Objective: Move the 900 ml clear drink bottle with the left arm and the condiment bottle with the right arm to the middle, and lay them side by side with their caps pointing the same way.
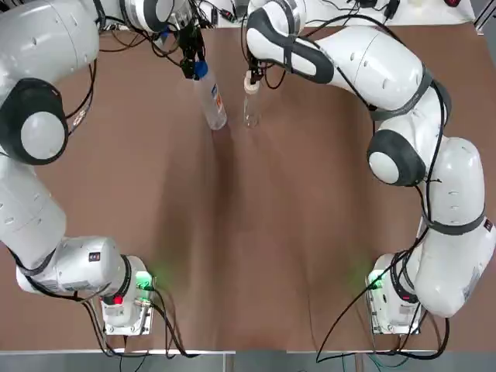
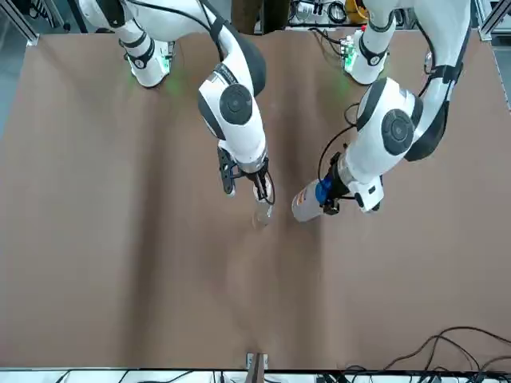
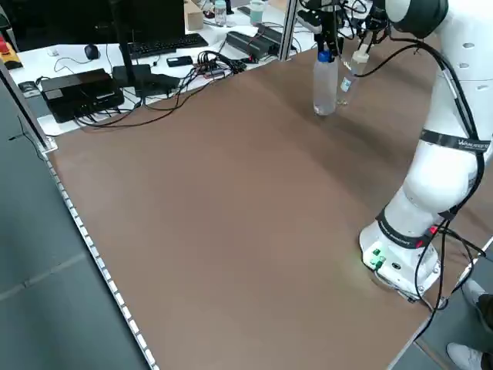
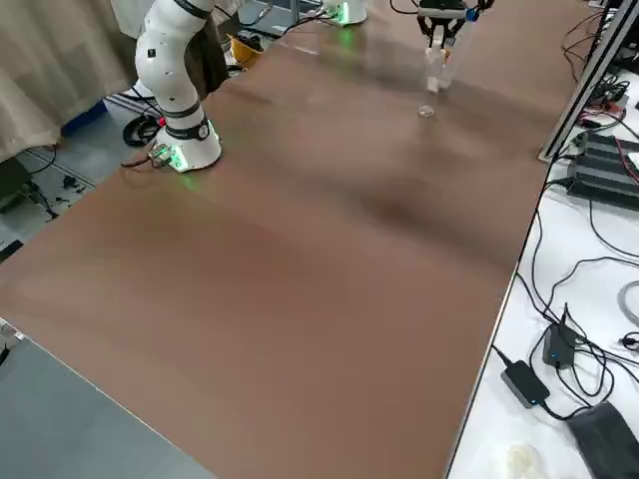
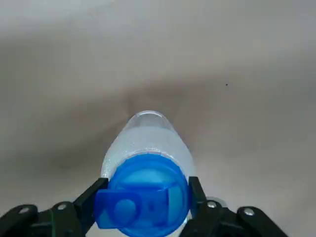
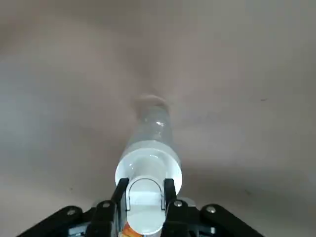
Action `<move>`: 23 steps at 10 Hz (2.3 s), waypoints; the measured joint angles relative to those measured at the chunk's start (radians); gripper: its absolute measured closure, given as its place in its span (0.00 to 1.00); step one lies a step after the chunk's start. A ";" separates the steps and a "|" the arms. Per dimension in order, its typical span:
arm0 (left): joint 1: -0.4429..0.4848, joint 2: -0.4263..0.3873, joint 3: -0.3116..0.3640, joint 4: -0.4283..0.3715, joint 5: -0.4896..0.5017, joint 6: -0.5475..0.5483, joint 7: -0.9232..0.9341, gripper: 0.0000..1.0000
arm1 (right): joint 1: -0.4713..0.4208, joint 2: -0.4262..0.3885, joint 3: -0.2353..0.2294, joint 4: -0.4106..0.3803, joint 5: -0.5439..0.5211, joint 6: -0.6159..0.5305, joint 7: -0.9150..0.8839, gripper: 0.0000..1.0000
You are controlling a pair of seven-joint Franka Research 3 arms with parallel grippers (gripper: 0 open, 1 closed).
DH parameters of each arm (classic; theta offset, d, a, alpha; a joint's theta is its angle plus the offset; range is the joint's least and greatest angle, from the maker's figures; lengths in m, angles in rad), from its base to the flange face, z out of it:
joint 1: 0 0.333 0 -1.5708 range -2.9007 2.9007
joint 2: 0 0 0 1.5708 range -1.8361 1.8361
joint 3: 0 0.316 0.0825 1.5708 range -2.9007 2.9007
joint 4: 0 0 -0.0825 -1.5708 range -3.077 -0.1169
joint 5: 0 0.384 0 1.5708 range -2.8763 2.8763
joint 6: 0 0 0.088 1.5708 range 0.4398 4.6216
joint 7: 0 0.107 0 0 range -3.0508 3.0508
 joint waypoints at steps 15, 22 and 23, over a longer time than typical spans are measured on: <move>0.010 0.014 0.046 0.037 0.068 0.000 0.037 0.00 | -0.008 0.000 0.000 0.017 0.000 -0.047 0.001 0.41; 0.033 0.003 0.059 0.116 0.117 -0.091 0.574 0.00 | -0.036 -0.032 0.002 0.046 -0.007 -0.049 -0.297 0.01; 0.038 -0.001 0.059 0.131 0.119 -0.112 0.656 0.00 | -0.043 -0.050 0.014 0.045 -0.022 -0.055 -0.382 0.01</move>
